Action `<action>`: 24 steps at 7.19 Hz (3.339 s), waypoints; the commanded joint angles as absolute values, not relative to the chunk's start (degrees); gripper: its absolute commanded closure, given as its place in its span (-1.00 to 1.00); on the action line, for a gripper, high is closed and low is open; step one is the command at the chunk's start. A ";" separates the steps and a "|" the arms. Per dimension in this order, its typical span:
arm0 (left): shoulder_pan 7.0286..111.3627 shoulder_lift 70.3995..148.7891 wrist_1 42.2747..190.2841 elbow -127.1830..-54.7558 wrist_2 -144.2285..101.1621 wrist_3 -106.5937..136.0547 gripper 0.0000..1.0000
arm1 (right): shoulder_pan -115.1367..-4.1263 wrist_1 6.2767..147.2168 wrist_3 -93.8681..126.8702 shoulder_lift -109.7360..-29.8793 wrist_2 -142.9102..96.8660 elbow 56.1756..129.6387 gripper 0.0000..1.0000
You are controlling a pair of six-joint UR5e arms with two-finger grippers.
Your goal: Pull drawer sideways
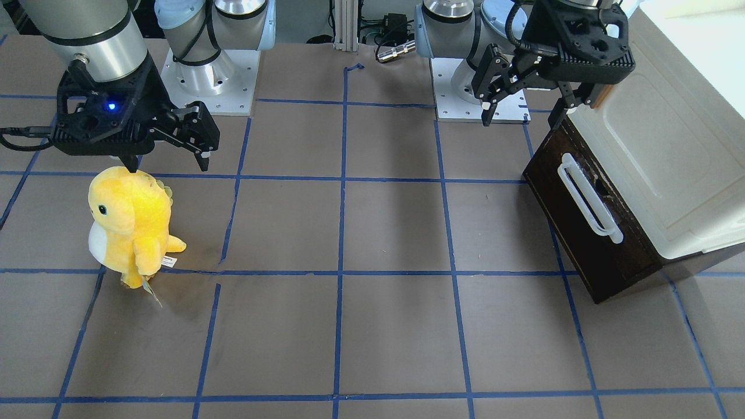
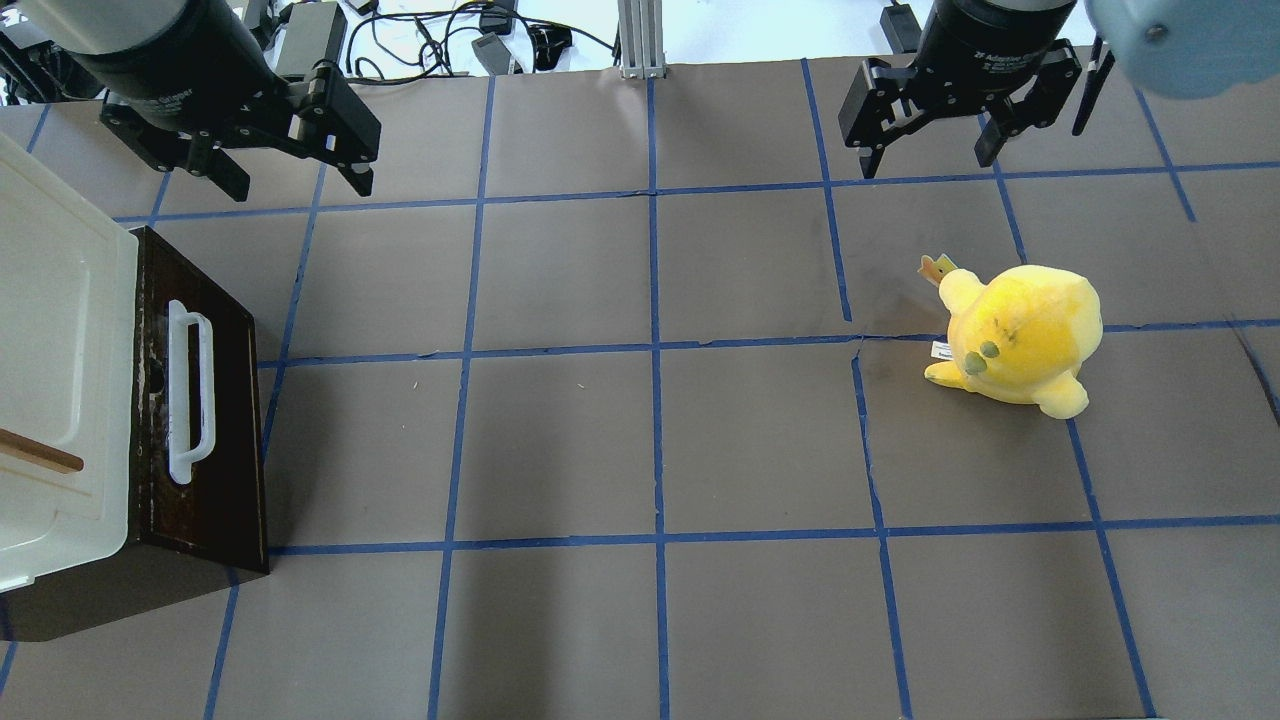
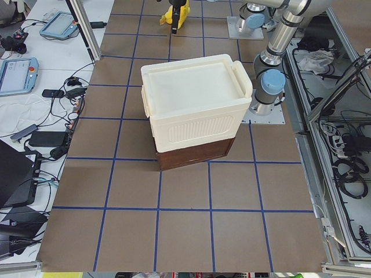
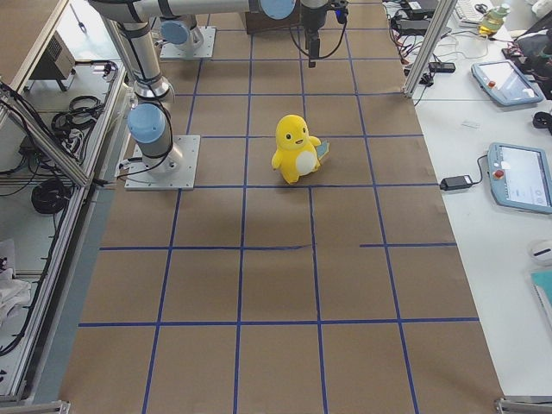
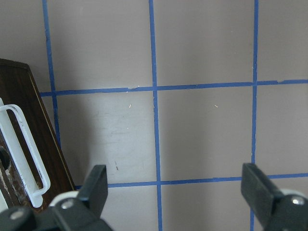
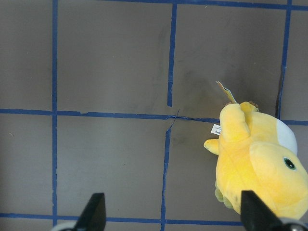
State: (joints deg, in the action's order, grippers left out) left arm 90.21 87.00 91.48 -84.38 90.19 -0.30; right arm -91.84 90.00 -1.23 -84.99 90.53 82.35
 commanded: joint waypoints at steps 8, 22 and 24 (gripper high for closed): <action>99.47 90.61 89.31 -84.64 104.85 4.64 -1.00 | -91.85 90.00 -1.23 -84.99 90.53 82.35 -1.00; 95.48 109.16 83.84 -108.28 151.70 15.12 -1.00 | -91.85 90.00 -1.32 -84.99 90.53 82.35 -1.00; 94.57 109.77 85.87 -108.63 151.96 15.12 -1.00 | -91.85 90.00 -1.32 -84.99 90.53 82.35 -1.00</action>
